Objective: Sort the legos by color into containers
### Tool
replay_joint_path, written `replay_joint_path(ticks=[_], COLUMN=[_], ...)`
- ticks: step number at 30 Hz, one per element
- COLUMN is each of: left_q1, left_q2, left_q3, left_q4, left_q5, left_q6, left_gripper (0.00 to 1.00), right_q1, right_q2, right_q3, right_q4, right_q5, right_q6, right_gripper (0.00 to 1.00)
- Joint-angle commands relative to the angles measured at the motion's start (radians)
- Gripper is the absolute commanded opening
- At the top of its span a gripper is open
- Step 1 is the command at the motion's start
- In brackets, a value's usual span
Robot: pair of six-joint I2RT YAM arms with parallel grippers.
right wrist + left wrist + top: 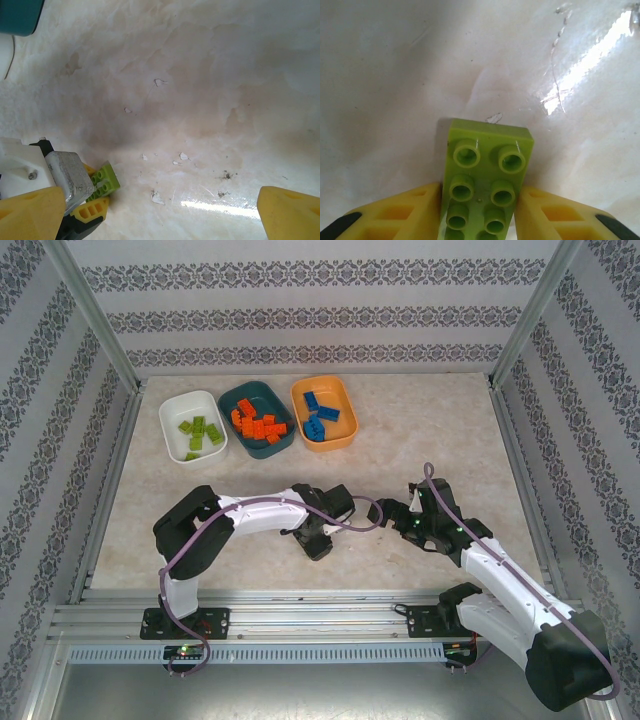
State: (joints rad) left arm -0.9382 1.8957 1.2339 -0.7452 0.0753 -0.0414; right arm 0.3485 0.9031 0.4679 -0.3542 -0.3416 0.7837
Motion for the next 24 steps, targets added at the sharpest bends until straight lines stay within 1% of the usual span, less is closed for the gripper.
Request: replay_joint_path(ticks=[1, 7, 11, 17, 21, 24], left_q1=[0.015, 0.023, 0.047, 0.122, 0.199, 0.254], left_q2=[0.038, 0.027, -0.004, -0.129, -0.244, -0.334], left_q3=[-0.011, -0.012, -0.011, 0.009, -0.007, -0.059], left_q4=[-0.026, -0.028, -0.04, -0.065, -0.033, 0.046], left_q5=[-0.002, -0.002, 0.0, 0.02, 0.092, 0.187], left_q6=[-0.015, -0.018, -0.017, -0.021, -0.065, -0.144], left_gripper=[0.41, 0.41, 0.41, 0.41, 0.42, 0.42], right_q1=[-0.013, -0.012, -0.012, -0.011, -0.012, -0.012], right_q2=[-0.015, -0.016, -0.018, -0.016, -0.013, -0.014], right_q3=[-0.017, -0.017, -0.017, -0.019, -0.025, -0.028], right_q4=[0.011, 0.011, 0.011, 0.015, 0.025, 0.027], right_q5=[-0.01, -0.011, -0.013, -0.012, -0.014, -0.016], right_q6=[0.01, 0.011, 0.011, 0.015, 0.02, 0.022], right_gripper=[0.98, 0.98, 0.98, 0.98, 0.98, 0.98])
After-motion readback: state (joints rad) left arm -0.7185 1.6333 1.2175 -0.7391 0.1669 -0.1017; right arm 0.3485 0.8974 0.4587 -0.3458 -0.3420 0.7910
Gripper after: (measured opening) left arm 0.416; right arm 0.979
